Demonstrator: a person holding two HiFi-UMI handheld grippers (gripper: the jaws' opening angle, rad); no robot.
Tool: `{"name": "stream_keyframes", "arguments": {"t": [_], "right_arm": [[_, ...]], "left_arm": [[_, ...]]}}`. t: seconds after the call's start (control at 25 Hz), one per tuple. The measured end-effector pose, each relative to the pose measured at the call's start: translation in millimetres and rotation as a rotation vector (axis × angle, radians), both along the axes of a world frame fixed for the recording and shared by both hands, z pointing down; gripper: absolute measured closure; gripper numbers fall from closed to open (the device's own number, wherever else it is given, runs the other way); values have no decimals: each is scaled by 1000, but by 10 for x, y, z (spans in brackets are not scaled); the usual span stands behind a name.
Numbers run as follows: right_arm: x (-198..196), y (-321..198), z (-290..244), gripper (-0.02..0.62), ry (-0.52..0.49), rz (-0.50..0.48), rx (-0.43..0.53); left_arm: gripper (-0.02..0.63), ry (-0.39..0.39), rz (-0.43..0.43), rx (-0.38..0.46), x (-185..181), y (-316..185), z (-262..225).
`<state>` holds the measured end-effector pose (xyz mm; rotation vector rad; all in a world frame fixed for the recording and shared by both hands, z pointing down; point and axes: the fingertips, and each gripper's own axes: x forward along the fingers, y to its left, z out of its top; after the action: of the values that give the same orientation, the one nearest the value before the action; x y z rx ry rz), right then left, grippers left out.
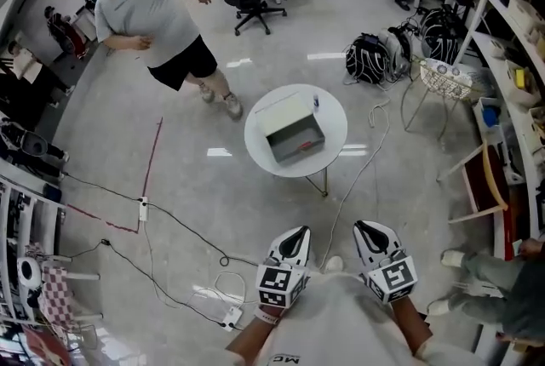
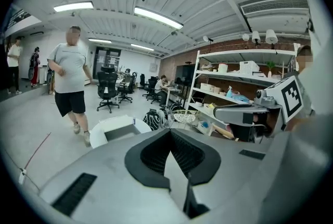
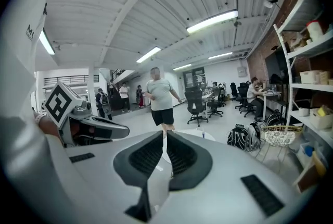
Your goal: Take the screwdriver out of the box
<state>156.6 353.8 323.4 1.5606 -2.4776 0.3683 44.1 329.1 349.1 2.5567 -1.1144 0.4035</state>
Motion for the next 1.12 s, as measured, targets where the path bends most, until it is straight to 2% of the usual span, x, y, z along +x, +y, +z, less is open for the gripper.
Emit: {"name": "stream_keyframes", "arguments": {"t": [0.32,0.64,0.88,1.12], "right_arm": [[-57,-525,44,517,6,7,-26],[-127,-1419,-7,517,29,25,-36],[-323,-2178,-98,516,37,35,-32],[-656,-2645,32,517,57,11,-60]], "left_arm": [[595,5,-12,-38,-138,-500,159],[595,29,37,-32,-84,-1435,123],[595,39,58,-40,-231,-2174,76],[595,61,56,-46,-471,-2701,128]]}}
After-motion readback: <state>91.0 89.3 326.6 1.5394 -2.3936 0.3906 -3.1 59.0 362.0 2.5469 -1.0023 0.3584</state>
